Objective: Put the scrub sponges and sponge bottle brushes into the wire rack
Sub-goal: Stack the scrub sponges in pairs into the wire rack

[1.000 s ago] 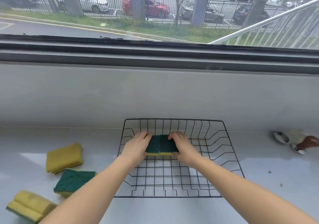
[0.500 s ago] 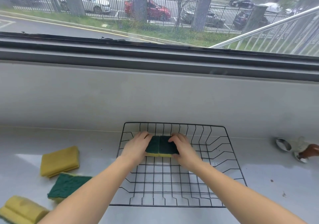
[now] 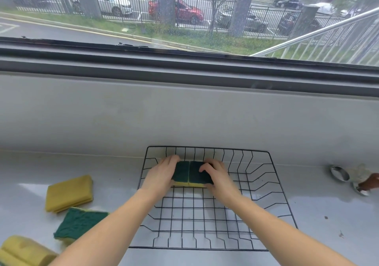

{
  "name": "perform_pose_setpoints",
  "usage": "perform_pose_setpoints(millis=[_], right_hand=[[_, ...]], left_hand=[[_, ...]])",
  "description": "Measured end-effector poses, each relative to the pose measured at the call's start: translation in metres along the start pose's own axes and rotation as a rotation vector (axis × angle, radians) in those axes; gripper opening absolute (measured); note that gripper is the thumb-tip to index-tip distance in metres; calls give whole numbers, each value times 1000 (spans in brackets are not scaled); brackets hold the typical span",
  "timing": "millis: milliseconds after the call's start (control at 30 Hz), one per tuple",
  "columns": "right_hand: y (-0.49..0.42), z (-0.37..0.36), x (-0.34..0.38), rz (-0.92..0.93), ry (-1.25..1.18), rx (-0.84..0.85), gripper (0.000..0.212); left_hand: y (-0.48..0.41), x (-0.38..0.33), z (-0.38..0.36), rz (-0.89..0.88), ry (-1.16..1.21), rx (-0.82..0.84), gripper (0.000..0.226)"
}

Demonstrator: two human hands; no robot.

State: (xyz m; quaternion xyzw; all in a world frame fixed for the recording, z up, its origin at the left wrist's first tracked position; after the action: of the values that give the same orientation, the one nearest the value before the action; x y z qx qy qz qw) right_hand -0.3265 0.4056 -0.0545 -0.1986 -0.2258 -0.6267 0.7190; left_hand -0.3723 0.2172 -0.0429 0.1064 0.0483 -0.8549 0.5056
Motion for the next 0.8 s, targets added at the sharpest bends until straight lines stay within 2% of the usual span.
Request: perform_pose_setpoints(millis=[133, 267, 400, 800], right_hand=[[2, -1, 5, -7, 61, 0, 45], [7, 4, 11, -20, 113, -42, 38], [10, 4, 12, -45, 63, -74, 31], [5, -3, 9, -21, 42, -90, 27]], left_hand=[[5, 3, 2, -66, -129, -23, 34], [11, 7, 3, -71, -137, -32, 40], [11, 7, 4, -65, -151, -25, 35], [4, 6, -3, 16, -150, -21, 28]])
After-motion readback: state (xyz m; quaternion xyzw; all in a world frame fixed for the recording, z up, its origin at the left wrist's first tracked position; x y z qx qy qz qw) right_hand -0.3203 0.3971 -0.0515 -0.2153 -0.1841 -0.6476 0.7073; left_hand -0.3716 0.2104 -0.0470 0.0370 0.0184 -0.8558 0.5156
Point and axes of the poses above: each hand's wrist, its own y-axis away from the middle knuckle, its own z-axis out of the back of the hand, x = y × z, the point moved 3 cm from there along -y, towards the middle knuckle, and after that the axes turned 4 degrees about -y, right-handed, at the moved point
